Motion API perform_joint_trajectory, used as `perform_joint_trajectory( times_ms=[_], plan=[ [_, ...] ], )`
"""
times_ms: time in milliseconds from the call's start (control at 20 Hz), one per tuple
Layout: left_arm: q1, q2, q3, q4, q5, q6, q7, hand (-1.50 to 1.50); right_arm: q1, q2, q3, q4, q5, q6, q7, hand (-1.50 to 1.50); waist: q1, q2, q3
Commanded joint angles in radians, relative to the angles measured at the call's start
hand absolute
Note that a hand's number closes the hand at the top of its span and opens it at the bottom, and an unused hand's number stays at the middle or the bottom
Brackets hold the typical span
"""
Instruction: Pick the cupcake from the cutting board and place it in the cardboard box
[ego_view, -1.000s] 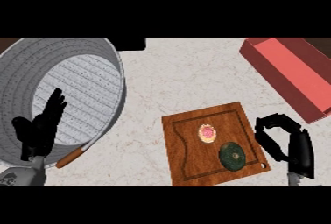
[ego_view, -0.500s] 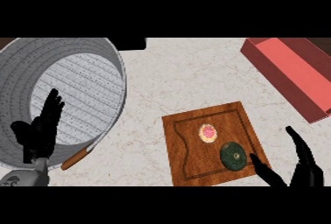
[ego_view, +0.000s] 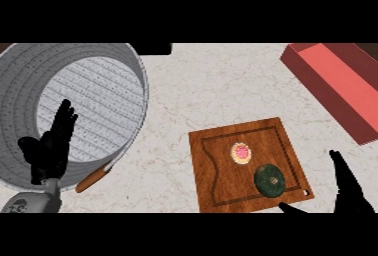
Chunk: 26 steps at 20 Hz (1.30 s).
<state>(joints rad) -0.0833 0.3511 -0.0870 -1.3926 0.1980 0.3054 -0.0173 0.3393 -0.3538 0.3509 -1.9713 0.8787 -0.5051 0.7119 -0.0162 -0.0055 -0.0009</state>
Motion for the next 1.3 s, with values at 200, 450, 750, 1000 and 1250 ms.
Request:
perform_joint_trajectory(
  times_ms=[200, 450, 750, 1000, 1250],
  plan=[
    [0.025, -0.088, -0.058, 0.055, -0.033, 0.027, 0.006, 0.00, -0.189, 0.106, 0.114, -0.152, 0.176, 0.444, 0.463, -1.50, 0.035, 0.013, -0.006],
    [0.003, -0.065, -0.026, 0.081, -0.020, -0.014, 0.004, 0.00, -0.311, 0.239, 0.152, -0.124, 0.226, 0.646, 0.637, -1.50, 0.033, 0.013, -0.005],
    [-0.006, -0.106, -0.050, 0.055, -0.064, 0.037, 0.030, 0.00, -0.439, 0.350, 0.131, -0.009, 0.206, 0.692, 0.717, -1.50, 0.030, 0.011, -0.002],
    [0.030, -0.120, -0.043, 0.075, -0.064, 0.017, -0.007, 0.00, -0.533, 0.352, 0.098, 0.021, 0.163, 0.727, 0.767, -1.50, 0.030, 0.010, -0.002],
    [0.005, -0.096, -0.020, 0.055, -0.068, 0.007, 0.017, 0.00, -0.560, 0.353, 0.078, 0.115, 0.147, 0.718, 0.775, -1.50, 0.028, 0.009, -0.002]
  ],
)
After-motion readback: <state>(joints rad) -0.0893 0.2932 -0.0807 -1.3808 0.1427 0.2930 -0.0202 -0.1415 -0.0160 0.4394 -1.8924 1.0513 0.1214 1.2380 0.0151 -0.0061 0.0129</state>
